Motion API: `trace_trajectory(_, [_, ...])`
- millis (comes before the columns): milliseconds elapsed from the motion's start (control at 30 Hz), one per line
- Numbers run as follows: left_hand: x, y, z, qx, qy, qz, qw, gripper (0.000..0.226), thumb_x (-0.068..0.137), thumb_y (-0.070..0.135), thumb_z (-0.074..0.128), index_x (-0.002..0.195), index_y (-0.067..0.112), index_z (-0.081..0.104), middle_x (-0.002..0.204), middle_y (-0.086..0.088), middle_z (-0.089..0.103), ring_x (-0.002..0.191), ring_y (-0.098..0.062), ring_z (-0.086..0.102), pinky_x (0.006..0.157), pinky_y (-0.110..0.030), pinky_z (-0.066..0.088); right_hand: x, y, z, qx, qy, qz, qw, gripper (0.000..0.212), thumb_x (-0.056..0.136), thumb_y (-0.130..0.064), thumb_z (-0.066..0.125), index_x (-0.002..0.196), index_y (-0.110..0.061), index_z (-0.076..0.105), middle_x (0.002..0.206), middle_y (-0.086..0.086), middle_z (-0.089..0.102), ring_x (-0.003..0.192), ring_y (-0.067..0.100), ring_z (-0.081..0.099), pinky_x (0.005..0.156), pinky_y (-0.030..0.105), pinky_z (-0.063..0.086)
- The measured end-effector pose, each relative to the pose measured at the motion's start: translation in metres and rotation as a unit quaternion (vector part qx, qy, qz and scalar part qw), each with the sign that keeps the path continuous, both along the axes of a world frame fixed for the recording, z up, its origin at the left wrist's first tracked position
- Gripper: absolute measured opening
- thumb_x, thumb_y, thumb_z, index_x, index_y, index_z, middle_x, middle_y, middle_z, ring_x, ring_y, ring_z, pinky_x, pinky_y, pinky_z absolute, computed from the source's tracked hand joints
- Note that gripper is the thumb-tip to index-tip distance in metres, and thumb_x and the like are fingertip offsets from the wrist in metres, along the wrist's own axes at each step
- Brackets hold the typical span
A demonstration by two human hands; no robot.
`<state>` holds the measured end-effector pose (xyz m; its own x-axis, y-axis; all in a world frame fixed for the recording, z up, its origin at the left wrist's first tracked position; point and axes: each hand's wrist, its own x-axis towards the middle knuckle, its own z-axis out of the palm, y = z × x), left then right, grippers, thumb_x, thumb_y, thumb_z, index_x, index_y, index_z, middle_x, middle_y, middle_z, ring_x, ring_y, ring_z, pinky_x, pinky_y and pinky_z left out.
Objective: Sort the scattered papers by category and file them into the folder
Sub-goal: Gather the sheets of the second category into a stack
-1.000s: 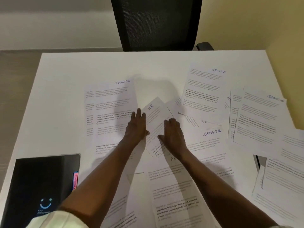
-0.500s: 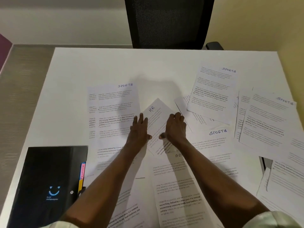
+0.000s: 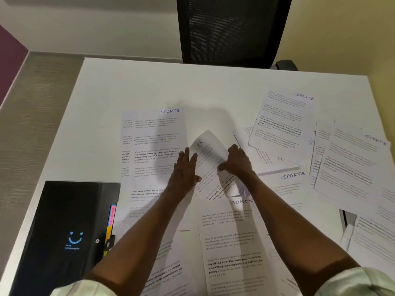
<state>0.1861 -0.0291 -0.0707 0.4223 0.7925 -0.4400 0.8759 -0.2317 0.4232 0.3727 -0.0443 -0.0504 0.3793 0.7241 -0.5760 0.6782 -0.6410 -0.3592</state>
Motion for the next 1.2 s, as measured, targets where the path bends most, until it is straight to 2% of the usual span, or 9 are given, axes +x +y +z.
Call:
trace_trajectory(200, [-0.014, -0.007, -0.001, -0.024, -0.078, 0.023, 0.996, 0.101, 0.09, 0.037, 0.068, 0.158, 0.01, -0.003, 0.165, -0.011, -0.01, 0.153, -0.025, -0.007, 0.122, -0.043, 0.006, 0.008, 0.015, 0.039, 0.092, -0.014, -0.011, 0.996, 0.027, 0.07, -0.022, 0.081, 0.092, -0.012, 0.068, 0.085, 0.004, 0.065, 0.085, 0.025, 0.064, 0.068, 0.032, 0.048])
trace_trajectory(300, [-0.013, -0.006, 0.006, -0.033, -0.125, 0.056, 0.99, 0.102, 0.09, 0.039, 0.068, 0.158, 0.007, -0.002, 0.166, -0.011, -0.001, 0.153, -0.024, 0.001, 0.122, -0.039, 0.009, 0.012, 0.018, 0.073, 0.174, -0.055, -0.044, 0.982, 0.007, 0.074, -0.018, 0.075, 0.08, -0.018, 0.071, 0.087, 0.003, 0.07, 0.084, 0.023, 0.064, 0.07, 0.03, 0.046])
trace_trajectory(533, [-0.007, -0.005, 0.028, -0.115, -0.13, 0.114, 0.978, 0.1, 0.087, 0.059, 0.063, 0.158, 0.011, 0.013, 0.163, -0.011, 0.021, 0.15, -0.024, 0.02, 0.122, -0.039, 0.019, 0.018, 0.01, 0.157, 0.32, -0.107, -0.105, 0.935, 0.006, 0.083, -0.018, 0.07, 0.08, -0.015, 0.065, 0.076, -0.003, 0.063, 0.07, 0.016, 0.057, 0.058, 0.023, 0.036])
trace_trajectory(633, [-0.003, -0.005, 0.054, -0.124, -0.223, 0.186, 0.949, 0.098, 0.083, 0.064, 0.064, 0.155, 0.01, 0.026, 0.158, -0.009, 0.034, 0.145, -0.025, 0.032, 0.116, -0.036, 0.027, 0.012, 0.003, 0.186, 0.38, -0.028, -0.141, 0.914, 0.011, 0.084, -0.023, 0.073, 0.082, -0.015, 0.065, 0.077, -0.005, 0.062, 0.067, 0.009, 0.055, 0.058, 0.02, 0.039])
trace_trajectory(800, [-0.015, 0.016, 0.118, -0.118, -0.42, 0.324, 0.84, 0.087, 0.083, 0.06, 0.069, 0.147, 0.007, 0.043, 0.146, -0.007, 0.052, 0.135, -0.02, 0.048, 0.112, -0.032, 0.033, -0.003, -0.005, 0.207, 0.371, 0.198, -0.227, 0.879, 0.015, 0.079, -0.019, 0.08, 0.08, -0.014, 0.065, 0.081, -0.004, 0.07, 0.068, 0.012, 0.065, 0.059, 0.022, 0.049])
trace_trajectory(900, [-0.04, 0.019, 0.151, -0.107, -0.53, 0.291, 0.789, 0.036, 0.093, 0.027, 0.068, 0.125, 0.012, 0.065, 0.122, 0.001, 0.071, 0.116, -0.01, 0.065, 0.099, -0.024, 0.051, -0.014, -0.006, 0.194, 0.335, 0.305, -0.25, 0.856, 0.015, 0.076, -0.013, 0.082, 0.08, -0.012, 0.068, 0.083, 0.0, 0.075, 0.075, 0.017, 0.072, 0.07, 0.027, 0.057])
trace_trajectory(967, [-0.059, 0.018, 0.162, -0.098, -0.534, 0.271, 0.795, 0.02, 0.096, 0.014, 0.062, 0.115, 0.013, 0.069, 0.11, 0.004, 0.075, 0.107, -0.008, 0.069, 0.088, -0.019, 0.053, -0.026, -0.005, 0.177, 0.33, 0.336, -0.263, 0.842, 0.015, 0.074, -0.013, 0.082, 0.078, -0.011, 0.068, 0.083, 0.005, 0.075, 0.078, 0.023, 0.072, 0.078, 0.034, 0.059])
trace_trajectory(1100, [-0.112, 0.017, 0.15, -0.043, -0.462, 0.332, 0.821, 0.026, 0.094, 0.017, 0.065, 0.118, 0.006, 0.069, 0.105, -0.003, 0.075, 0.101, -0.02, 0.071, 0.088, -0.032, 0.055, -0.068, -0.015, 0.124, 0.29, 0.246, -0.245, 0.892, 0.021, 0.09, -0.028, 0.067, 0.077, -0.011, 0.065, 0.067, 0.005, 0.066, 0.065, 0.025, 0.064, 0.065, 0.028, 0.055])
trace_trajectory(1200, [-0.167, 0.005, 0.141, 0.032, -0.414, 0.446, 0.793, 0.024, 0.095, 0.02, 0.064, 0.117, 0.009, 0.067, 0.1, -0.004, 0.071, 0.084, -0.018, 0.069, 0.071, -0.024, 0.053, -0.098, -0.037, 0.07, 0.183, 0.084, -0.093, 0.975, 0.038, 0.094, -0.036, 0.058, 0.097, 0.0, 0.068, 0.103, 0.02, 0.069, 0.102, 0.037, 0.063, 0.089, 0.042, 0.049])
